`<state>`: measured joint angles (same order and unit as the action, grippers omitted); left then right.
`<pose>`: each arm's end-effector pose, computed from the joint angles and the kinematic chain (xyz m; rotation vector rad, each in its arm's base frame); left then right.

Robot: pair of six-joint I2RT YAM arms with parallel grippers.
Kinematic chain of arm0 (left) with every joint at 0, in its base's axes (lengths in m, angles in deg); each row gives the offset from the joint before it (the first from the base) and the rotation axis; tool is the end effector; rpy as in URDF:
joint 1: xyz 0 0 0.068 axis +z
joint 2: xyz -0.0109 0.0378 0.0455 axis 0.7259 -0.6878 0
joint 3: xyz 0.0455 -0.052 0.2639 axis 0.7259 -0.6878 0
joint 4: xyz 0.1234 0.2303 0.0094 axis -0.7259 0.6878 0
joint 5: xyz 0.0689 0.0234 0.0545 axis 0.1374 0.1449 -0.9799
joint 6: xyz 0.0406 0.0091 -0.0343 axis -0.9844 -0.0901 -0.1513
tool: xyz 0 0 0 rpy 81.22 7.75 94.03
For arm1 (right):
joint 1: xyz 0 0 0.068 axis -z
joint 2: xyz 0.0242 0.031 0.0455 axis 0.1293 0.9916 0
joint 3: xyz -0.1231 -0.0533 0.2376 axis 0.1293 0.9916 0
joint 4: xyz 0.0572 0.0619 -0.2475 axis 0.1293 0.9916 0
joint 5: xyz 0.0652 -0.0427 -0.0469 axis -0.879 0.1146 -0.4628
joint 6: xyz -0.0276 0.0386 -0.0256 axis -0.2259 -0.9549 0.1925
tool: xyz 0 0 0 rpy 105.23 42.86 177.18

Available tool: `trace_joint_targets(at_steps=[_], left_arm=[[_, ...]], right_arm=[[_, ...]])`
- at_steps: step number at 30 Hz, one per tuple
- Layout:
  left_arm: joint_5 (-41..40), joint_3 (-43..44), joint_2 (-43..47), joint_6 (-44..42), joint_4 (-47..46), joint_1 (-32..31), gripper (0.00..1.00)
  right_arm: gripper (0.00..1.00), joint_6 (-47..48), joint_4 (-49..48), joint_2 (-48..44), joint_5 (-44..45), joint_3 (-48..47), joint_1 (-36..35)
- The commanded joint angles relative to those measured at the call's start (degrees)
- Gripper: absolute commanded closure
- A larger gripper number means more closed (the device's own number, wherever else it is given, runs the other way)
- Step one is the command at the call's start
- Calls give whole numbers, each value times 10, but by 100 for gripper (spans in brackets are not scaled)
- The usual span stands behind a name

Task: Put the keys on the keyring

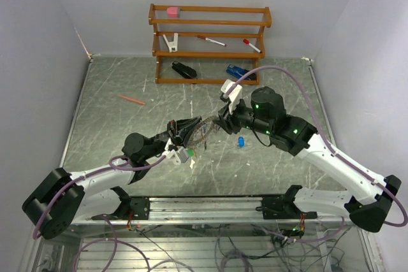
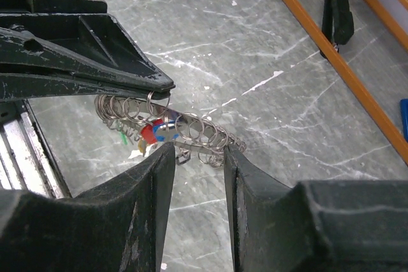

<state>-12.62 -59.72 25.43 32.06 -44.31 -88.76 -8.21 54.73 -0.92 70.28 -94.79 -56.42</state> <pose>0.1460 -0.1551 0.2535 1.1062 0.5739 -0.2883 0.1569 0.1872 0.3823 -1.0162 1.7109 0.5961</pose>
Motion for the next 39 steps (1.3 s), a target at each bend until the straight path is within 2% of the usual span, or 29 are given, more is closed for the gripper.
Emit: trace_joint_targets(at_steps=[1, 9, 33, 39], left_arm=[[-7, 27, 7, 12, -52, -5, 93], [-8, 25, 10, 11, -54, -4, 93], [1, 29, 21, 26, -60, -5, 93], [3, 30, 21, 25, -57, -4, 93]], right_arm=[[64, -5, -3, 4, -17, -1, -3], [64, -30, -18, 24, -76, 8, -3], [64, -2, -82, 38, -43, 43, -2], [66, 2, -88, 44, -49, 40, -2]])
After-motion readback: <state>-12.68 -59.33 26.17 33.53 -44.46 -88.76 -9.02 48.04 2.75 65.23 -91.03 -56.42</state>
